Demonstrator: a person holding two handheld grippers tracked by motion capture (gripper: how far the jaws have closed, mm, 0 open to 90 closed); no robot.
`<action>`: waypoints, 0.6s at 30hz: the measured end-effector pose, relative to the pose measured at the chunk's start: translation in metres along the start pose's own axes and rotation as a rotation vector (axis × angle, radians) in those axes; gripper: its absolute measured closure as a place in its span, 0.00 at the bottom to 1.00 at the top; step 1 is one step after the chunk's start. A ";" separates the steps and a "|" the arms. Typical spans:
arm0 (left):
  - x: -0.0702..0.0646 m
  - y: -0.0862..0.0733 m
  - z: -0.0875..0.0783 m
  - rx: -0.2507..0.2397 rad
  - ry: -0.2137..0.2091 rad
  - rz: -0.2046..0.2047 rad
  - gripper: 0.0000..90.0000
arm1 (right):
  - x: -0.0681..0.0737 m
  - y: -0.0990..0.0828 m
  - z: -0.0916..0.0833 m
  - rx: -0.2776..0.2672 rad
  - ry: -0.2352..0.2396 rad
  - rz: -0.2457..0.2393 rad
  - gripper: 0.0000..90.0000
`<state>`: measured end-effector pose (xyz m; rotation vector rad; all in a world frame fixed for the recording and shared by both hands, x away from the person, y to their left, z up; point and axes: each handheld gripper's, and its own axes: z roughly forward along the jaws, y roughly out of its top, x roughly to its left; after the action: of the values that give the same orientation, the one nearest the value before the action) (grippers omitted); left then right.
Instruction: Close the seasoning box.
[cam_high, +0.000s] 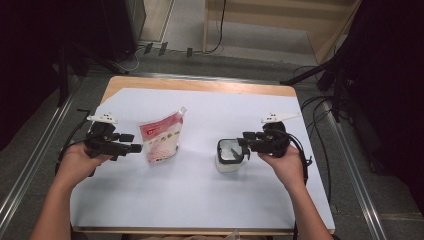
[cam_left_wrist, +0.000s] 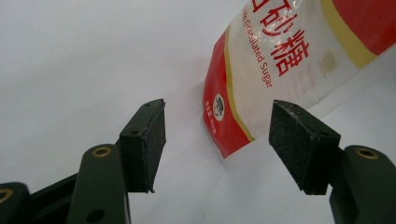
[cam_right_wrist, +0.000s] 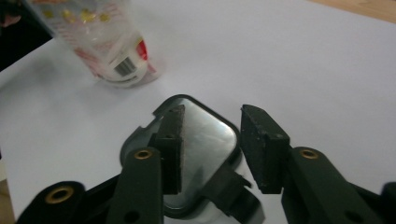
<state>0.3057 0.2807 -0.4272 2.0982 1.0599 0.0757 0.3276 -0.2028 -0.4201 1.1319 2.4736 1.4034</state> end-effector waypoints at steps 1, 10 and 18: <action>0.000 0.000 0.000 0.000 0.000 -0.001 0.41 | -0.003 -0.001 -0.002 -0.009 -0.007 0.002 0.64; 0.001 0.000 -0.001 0.003 0.000 0.000 0.41 | -0.024 -0.010 -0.015 -0.057 -0.070 -0.005 0.56; 0.000 0.000 0.000 -0.006 0.011 -0.005 0.40 | -0.041 -0.020 -0.016 -0.065 -0.125 0.012 0.44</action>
<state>0.3058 0.2803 -0.4272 2.0924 1.0704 0.0883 0.3395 -0.2463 -0.4378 1.1849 2.3232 1.3611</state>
